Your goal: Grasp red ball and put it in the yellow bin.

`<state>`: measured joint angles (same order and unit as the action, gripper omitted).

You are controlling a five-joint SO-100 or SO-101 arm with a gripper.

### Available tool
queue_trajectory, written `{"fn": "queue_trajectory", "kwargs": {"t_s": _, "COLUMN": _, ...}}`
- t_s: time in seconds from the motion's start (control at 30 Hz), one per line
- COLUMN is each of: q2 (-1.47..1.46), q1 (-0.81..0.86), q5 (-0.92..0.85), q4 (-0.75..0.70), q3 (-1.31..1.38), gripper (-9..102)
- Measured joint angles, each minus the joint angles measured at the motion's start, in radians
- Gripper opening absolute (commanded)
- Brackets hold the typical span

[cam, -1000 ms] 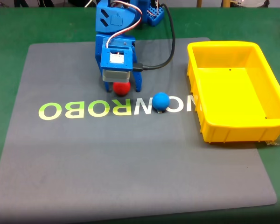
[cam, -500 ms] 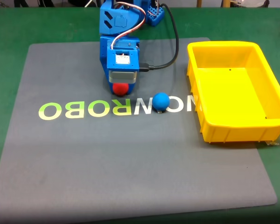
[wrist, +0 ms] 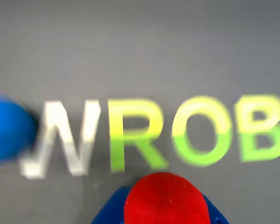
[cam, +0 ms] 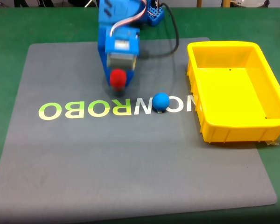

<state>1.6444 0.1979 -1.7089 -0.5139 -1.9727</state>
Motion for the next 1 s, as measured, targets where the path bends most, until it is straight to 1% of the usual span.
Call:
{"fn": "queue_trajectory", "kwargs": {"t_s": 0.1, "q2": 0.095, "q1": -0.058, "q5": 0.031, "q4": 0.0, "q3": 0.052, "gripper": 0}}
{"fn": "queue_trajectory", "kwargs": {"t_s": 0.23, "q2": 0.138, "q1": -0.169, "q5": 0.08, "q4": 0.0, "q3": 0.143, "gripper": 0}}
{"fn": "queue_trajectory", "kwargs": {"t_s": 0.47, "q2": 0.127, "q1": -0.388, "q5": 0.1, "q4": 0.0, "q3": 0.23, "gripper": 0}}
{"fn": "queue_trajectory", "kwargs": {"t_s": 0.7, "q2": 0.058, "q1": -0.558, "q5": 0.103, "q4": 0.0, "q3": 0.262, "gripper": 0}}
{"fn": "queue_trajectory", "kwargs": {"t_s": 0.87, "q2": 0.035, "q1": -0.627, "q5": 0.109, "q4": 0.0, "q3": 0.262, "gripper": 1}}
{"fn": "queue_trajectory", "kwargs": {"t_s": 0.97, "q2": 0.035, "q1": -0.637, "q5": 0.109, "q4": 0.0, "q3": 0.262, "gripper": 1}}
{"fn": "queue_trajectory", "kwargs": {"t_s": 1.0, "q2": 0.035, "q1": -0.638, "q5": 0.109, "q4": 0.0, "q3": 0.262, "gripper": 3}}
